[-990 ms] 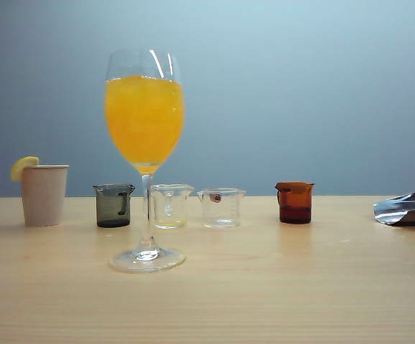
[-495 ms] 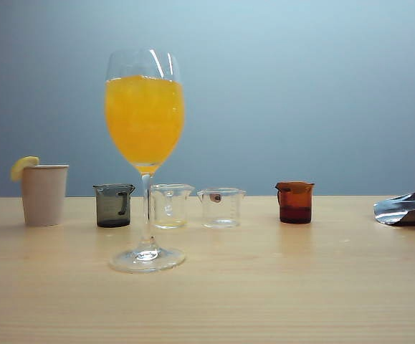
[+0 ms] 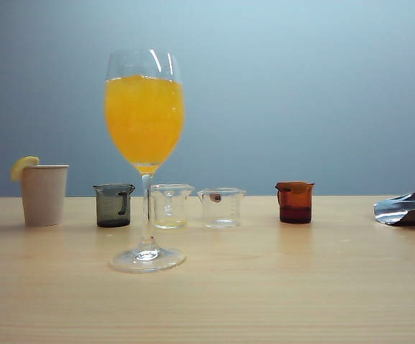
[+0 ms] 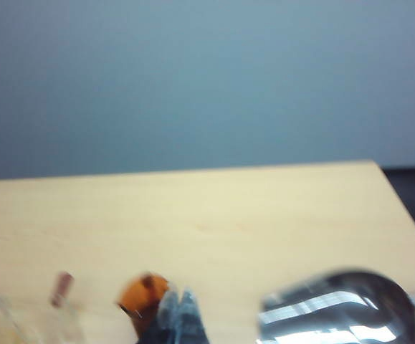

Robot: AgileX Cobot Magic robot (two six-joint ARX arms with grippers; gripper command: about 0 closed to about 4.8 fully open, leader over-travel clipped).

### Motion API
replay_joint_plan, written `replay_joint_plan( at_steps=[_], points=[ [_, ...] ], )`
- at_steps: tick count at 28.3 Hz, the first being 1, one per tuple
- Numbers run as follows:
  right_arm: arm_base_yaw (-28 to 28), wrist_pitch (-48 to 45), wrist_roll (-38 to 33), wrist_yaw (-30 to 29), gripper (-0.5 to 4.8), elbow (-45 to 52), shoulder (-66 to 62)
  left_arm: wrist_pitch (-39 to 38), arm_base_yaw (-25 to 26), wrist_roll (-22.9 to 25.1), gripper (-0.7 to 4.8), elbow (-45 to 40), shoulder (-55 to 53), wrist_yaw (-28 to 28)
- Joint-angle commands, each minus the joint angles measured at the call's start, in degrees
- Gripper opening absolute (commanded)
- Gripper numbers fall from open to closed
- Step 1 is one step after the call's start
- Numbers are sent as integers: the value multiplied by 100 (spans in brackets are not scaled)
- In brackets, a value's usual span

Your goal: Pick up the fourth measuring cup from the left, pour the grenadine inside into the goblet, and finally put the measuring cup back in its original place.

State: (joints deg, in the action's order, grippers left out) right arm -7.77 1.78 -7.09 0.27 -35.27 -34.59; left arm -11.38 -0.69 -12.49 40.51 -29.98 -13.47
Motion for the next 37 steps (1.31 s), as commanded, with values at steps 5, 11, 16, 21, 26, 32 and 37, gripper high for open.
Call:
replay_joint_plan(
  at_steps=[5,11,16,21,26,32,37],
  points=[
    [-1080,-813,-42,645,-6,-35,-1456,-702,-1775,767,-5,1298,-1032,514],
    [-1235,-2153,-42,619,-6,-33,-2835,-1209,-2804,1593,-5,1757,-1405,741],
    [-1235,-2964,-44,525,-6,-33,-3915,-1233,-3217,1613,-5,1801,-1456,680],
    [-1314,-3735,-39,514,-6,-35,-4870,-1401,-3383,1497,-5,1803,-1510,704],
    [-1314,-4581,9,640,-6,-35,-5692,-1480,-3386,1355,-5,1803,-1633,522],
    [-1314,-4752,9,761,-6,-35,-6308,-1521,-3523,1268,-5,1803,-1987,273],
    [-1314,-4962,4,706,278,-39,-6690,-1517,-3600,1272,-5,1803,-2149,295]
  ],
)
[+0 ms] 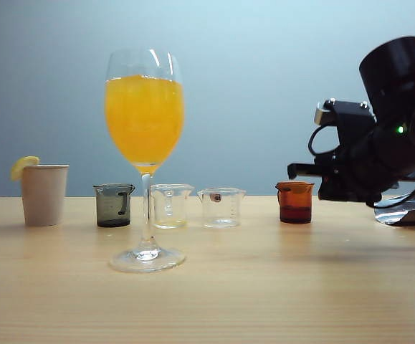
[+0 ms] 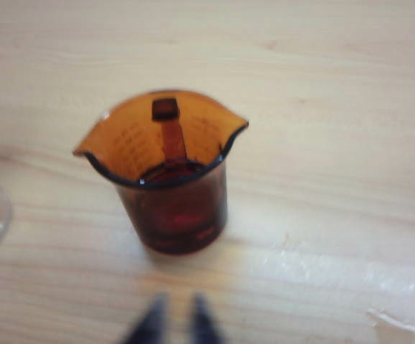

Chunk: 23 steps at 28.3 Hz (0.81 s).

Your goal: Pick up the fourth measuring cup from the left, pour the grenadine inside into the goblet, and finally put the measuring cup back in its original place.

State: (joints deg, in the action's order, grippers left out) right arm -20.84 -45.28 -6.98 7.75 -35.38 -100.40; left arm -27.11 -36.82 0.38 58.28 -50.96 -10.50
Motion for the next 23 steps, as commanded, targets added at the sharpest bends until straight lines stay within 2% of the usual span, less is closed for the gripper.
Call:
replay_joint_plan(
  at_steps=[1,2,6,12,18,23],
  points=[
    [-7,-306,-7,-37,428,-35,-153,52,13,-15,-5,26,-59,0],
    [-7,-352,-4,-37,479,-46,-186,48,13,-13,-5,26,-59,11],
    [0,-750,310,-39,479,-125,-435,52,13,-48,-6,26,-59,17],
    [24,-822,450,-109,479,-841,-1276,-284,-199,-105,-5,26,-85,-2],
    [157,-879,402,-35,479,-1609,-1915,-549,-199,-105,-5,24,-85,20],
    [188,-859,389,-44,479,-1829,-2065,-549,-199,-103,-6,24,-85,39]
  ],
)
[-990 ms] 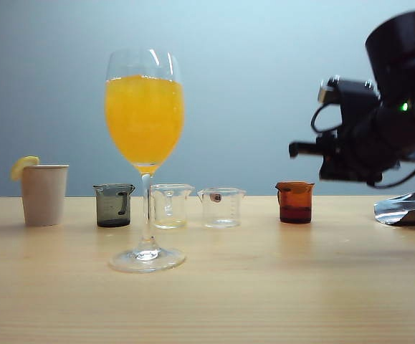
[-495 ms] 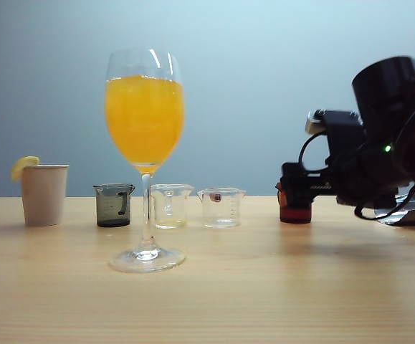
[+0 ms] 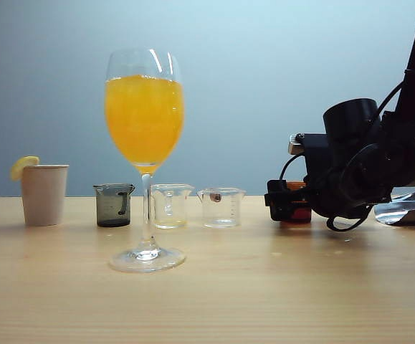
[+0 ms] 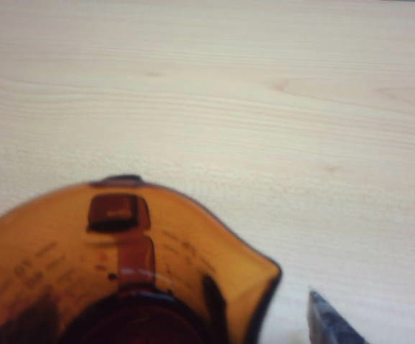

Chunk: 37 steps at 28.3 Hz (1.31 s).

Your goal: Pick up the fourth measuring cup from the left, pour the grenadine inside into the goblet, and finally put the measuring cup back in its original place.

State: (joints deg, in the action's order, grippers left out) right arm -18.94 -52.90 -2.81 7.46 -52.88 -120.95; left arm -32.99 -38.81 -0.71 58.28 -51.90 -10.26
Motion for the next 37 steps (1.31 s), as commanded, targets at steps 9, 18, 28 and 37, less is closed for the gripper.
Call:
replay_joint_plan(
  at_steps=[9,18,28,37],
  points=[
    [9,-144,-319,-157,467,-138,-162,-118,0,7,-6,15,4,17],
    [9,-179,-319,-254,355,-164,-162,-262,0,7,-5,15,2,15],
    [9,-201,-313,-254,156,-164,-151,-315,0,7,-5,15,4,13],
    [-15,229,-291,-345,156,-162,540,-278,0,7,-5,17,13,11]
  ],
)
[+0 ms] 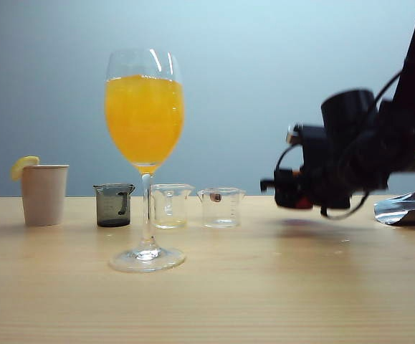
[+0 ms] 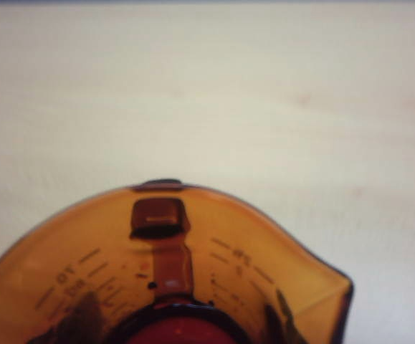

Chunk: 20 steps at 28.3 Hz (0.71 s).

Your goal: Pick up the fourth measuring cup from the left, pour the grenadine inside into the goblet, and finally put the measuring cup back in its original place.

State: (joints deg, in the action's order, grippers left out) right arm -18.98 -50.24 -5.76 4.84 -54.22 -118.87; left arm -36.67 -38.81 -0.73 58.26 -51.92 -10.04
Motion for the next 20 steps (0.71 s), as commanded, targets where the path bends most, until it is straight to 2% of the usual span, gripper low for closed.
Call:
replay_joint_plan(
  at_steps=[1,3,5,9,10,15,20],
  points=[
    [-11,37,9,-127,156,-28,444,101,0,7,-5,22,17,-11],
    [-11,254,48,-350,156,-28,723,118,0,7,-5,28,24,-11],
    [-48,702,424,-693,156,-28,1198,118,0,9,-5,31,46,-4],
    [-184,1172,501,-874,156,-31,1919,195,0,-17,-5,31,94,146],
    [-258,1340,501,-946,156,-31,2151,232,0,-164,-5,31,127,223],
    [-544,1725,496,-992,156,-33,2667,87,-2,-361,-5,33,175,614],
    [-973,2013,496,-990,156,-35,3042,-251,-24,-444,-5,33,306,634]
  ],
)
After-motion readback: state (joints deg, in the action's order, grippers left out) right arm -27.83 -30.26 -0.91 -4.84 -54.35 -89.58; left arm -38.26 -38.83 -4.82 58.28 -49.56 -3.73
